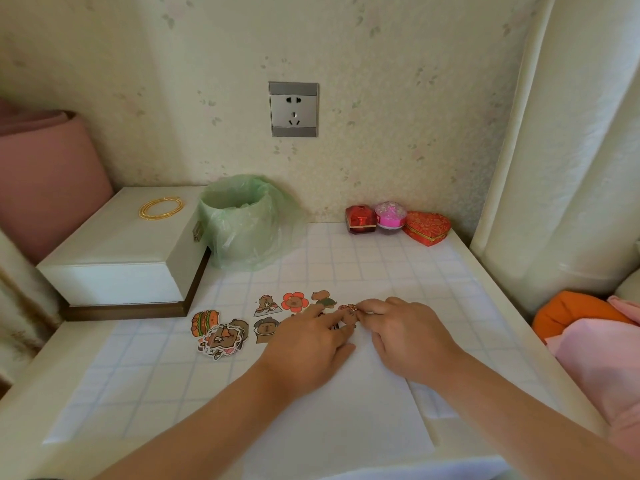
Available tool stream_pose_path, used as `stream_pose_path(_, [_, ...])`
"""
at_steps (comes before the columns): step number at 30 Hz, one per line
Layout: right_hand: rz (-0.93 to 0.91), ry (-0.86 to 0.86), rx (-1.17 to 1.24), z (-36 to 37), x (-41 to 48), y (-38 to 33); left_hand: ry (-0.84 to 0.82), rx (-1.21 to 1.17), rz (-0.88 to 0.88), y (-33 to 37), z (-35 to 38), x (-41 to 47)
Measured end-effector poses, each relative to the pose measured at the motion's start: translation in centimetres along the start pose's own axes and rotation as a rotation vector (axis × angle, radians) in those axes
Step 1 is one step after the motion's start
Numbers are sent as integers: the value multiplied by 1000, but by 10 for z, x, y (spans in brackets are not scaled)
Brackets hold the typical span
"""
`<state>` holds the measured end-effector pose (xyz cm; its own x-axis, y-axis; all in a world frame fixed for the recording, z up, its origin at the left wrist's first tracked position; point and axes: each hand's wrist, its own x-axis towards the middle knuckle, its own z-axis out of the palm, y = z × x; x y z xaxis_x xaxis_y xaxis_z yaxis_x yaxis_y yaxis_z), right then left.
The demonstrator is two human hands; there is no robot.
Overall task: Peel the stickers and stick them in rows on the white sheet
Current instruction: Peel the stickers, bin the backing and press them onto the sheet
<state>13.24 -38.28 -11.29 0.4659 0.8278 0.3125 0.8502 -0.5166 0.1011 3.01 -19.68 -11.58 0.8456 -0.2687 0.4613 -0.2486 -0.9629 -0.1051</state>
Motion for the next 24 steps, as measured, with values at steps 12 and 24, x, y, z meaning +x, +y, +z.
stream_pose_path(12, [-5, 53, 33, -6, 0, -2, -91, -67, -57, 1, -2, -2])
stream_pose_path(24, [167, -103, 129, -32, 26, -15, -163, -424, -267, -16, -27, -1])
